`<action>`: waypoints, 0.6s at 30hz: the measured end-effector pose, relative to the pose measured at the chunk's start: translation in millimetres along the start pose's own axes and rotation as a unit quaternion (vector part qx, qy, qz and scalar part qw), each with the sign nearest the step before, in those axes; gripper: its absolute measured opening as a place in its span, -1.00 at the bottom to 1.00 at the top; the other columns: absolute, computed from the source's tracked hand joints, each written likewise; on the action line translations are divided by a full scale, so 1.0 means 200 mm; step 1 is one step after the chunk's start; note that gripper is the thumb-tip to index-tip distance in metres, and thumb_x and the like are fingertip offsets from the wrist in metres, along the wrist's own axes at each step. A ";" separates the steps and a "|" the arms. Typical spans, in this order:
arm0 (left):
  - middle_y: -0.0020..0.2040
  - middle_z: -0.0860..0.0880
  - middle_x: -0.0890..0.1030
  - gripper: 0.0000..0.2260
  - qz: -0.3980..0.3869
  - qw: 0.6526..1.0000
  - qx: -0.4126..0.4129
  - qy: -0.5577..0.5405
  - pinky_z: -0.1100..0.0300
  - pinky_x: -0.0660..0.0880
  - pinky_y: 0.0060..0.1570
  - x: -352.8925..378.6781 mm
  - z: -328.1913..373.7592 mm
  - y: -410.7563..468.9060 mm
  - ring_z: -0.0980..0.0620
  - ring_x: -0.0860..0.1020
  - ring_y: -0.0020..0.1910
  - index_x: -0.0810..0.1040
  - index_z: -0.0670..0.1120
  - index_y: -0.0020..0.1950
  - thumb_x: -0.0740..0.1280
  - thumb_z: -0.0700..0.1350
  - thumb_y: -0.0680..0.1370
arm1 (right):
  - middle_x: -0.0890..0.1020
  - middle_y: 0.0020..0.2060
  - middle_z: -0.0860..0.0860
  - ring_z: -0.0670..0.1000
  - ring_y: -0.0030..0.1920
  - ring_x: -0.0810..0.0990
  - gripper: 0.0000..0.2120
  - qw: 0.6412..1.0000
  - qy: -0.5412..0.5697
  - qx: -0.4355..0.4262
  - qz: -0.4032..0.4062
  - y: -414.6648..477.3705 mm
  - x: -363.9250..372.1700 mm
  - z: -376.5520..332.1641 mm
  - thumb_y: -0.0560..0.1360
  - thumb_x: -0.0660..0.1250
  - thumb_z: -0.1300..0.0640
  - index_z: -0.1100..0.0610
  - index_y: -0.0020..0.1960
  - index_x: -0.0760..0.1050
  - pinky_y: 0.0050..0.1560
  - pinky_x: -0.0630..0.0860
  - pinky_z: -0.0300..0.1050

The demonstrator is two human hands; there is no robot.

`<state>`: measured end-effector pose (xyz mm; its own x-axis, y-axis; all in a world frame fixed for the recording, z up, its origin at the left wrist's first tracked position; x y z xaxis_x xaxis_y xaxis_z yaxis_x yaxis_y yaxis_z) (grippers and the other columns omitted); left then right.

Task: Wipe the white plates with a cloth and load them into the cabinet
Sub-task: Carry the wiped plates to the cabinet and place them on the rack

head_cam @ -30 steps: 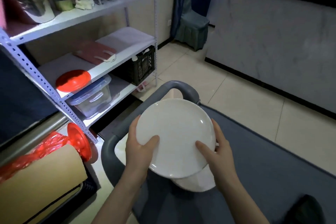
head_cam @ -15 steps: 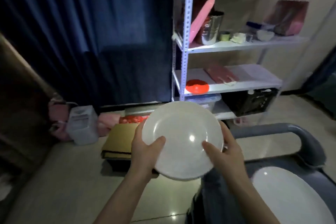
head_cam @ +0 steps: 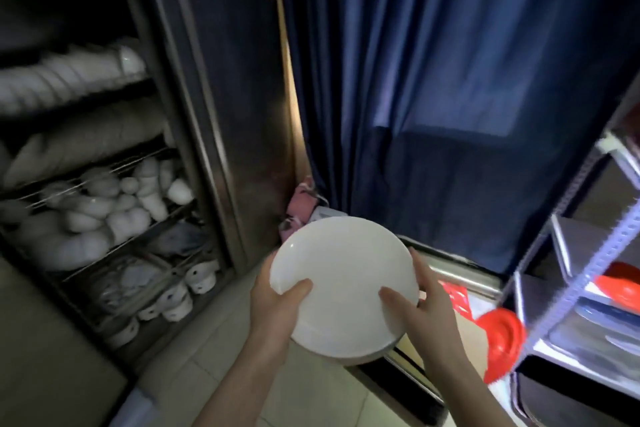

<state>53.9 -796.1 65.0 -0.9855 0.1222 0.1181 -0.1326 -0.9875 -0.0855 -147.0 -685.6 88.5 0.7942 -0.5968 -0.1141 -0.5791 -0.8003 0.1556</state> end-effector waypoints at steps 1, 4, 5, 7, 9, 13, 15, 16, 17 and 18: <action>0.13 0.04 0.64 -0.48 0.020 1.000 -0.003 -0.006 -0.07 0.56 0.08 -0.08 0.02 0.09 -0.01 0.60 0.09 0.50 0.09 0.30 0.45 -0.29 0.41 | 0.58 0.08 -0.42 -0.22 0.09 0.57 -0.42 1.000 0.001 0.002 -0.012 0.08 0.12 -0.01 0.26 0.41 0.00 -0.50 0.17 0.42 -0.03 0.54 -0.09; 0.14 0.05 0.63 -0.44 0.077 0.997 -0.001 -0.022 -0.03 0.57 0.02 -0.31 0.09 0.36 -0.01 0.59 0.09 0.50 0.12 0.29 0.46 -0.19 0.32 | 0.59 0.12 -0.35 -0.09 0.14 0.56 -0.38 0.998 0.000 0.003 -0.061 0.31 0.49 -0.04 0.26 0.40 0.00 -0.38 0.28 0.41 0.01 0.57 0.01; 0.15 0.04 0.63 -0.41 0.094 0.995 0.003 -0.022 -0.06 0.57 0.05 -0.39 0.12 0.45 -0.03 0.59 0.11 0.50 0.11 0.29 0.43 -0.16 0.27 | 0.58 0.16 -0.27 -0.02 0.16 0.55 -0.35 0.997 -0.005 0.002 -0.077 0.39 0.62 -0.06 0.26 0.39 0.00 -0.29 0.34 0.41 0.05 0.58 0.09; 0.16 0.03 0.62 -0.38 0.126 0.992 0.006 -0.024 -0.15 0.55 0.12 -0.55 0.17 0.63 -0.07 0.58 0.13 0.48 0.12 0.30 0.41 -0.12 0.23 | 0.56 0.23 -0.13 0.06 0.19 0.52 -0.31 0.994 -0.015 -0.002 -0.108 0.53 0.86 -0.08 0.26 0.38 -0.01 -0.18 0.39 0.40 0.15 0.54 0.21; 0.18 0.01 0.61 -0.38 0.150 0.988 0.008 -0.027 -0.19 0.53 0.16 -0.69 0.20 0.79 -0.09 0.57 0.15 0.47 0.13 0.32 0.44 -0.13 0.26 | 0.55 0.24 -0.09 0.06 0.19 0.51 -0.32 0.991 -0.019 -0.005 -0.131 0.66 1.08 -0.10 0.24 0.37 0.00 -0.16 0.38 0.40 0.19 0.51 0.21; 0.16 -0.04 0.63 -0.44 0.218 0.974 0.025 -0.047 -0.20 0.53 0.15 -0.92 0.24 1.07 -0.11 0.59 0.13 0.50 0.11 0.29 0.47 -0.23 0.33 | 0.55 0.23 -0.15 0.05 0.21 0.52 -0.40 0.983 -0.007 -0.008 -0.182 0.92 1.47 -0.11 0.37 0.49 0.15 -0.15 0.35 0.42 0.25 0.48 0.19; 0.13 -0.02 0.64 -0.49 0.251 0.966 0.029 -0.053 -0.18 0.54 0.14 -1.03 0.25 1.22 -0.09 0.60 0.10 0.52 0.18 0.21 0.45 -0.32 0.40 | 0.51 0.33 -0.04 0.11 0.29 0.48 -0.31 0.977 -0.013 -0.002 -0.212 1.06 1.66 -0.08 0.37 0.51 0.19 -0.07 0.44 0.37 0.31 0.44 0.22; 0.11 0.01 0.64 -0.49 0.256 0.965 0.026 -0.055 -0.17 0.54 0.14 -1.06 0.25 1.27 -0.08 0.59 0.09 0.51 0.20 0.17 0.44 -0.34 0.42 | 0.50 0.35 -0.03 0.11 0.31 0.47 -0.27 0.977 -0.015 -0.003 -0.214 1.11 1.72 -0.09 0.34 0.52 0.16 -0.04 0.46 0.36 0.32 0.42 0.22; 0.11 0.03 0.63 -0.49 0.271 0.960 0.028 -0.058 -0.17 0.54 0.14 -1.10 0.25 1.34 -0.08 0.59 0.10 0.50 0.21 0.17 0.43 -0.35 0.43 | 0.49 0.35 -0.03 0.10 0.32 0.47 -0.23 0.974 -0.013 -0.006 -0.225 1.17 1.81 -0.09 0.31 0.52 0.13 -0.01 0.47 0.35 0.33 0.42 0.20; 0.12 0.02 0.63 -0.48 0.288 0.955 0.031 -0.064 -0.16 0.54 0.15 -1.15 0.26 1.41 -0.08 0.59 0.10 0.50 0.19 0.21 0.43 -0.35 0.43 | 0.49 0.34 -0.05 0.07 0.31 0.47 -0.21 0.972 -0.011 -0.013 -0.236 1.25 1.91 -0.10 0.27 0.49 0.09 0.02 0.47 0.35 0.34 0.42 0.16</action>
<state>248.0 -1108.6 65.0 -0.8714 -0.4526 0.1892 0.4382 -0.8916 -0.1145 14.8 -1111.8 102.6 0.9658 -0.1646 -0.2004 -0.1457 -0.9837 0.1056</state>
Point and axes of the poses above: each hand's wrist, its own y-axis towards the middle knuckle, its own x-axis out of the palm, z = x × y, the point moved 7 cm from there along y, towards the middle knuckle
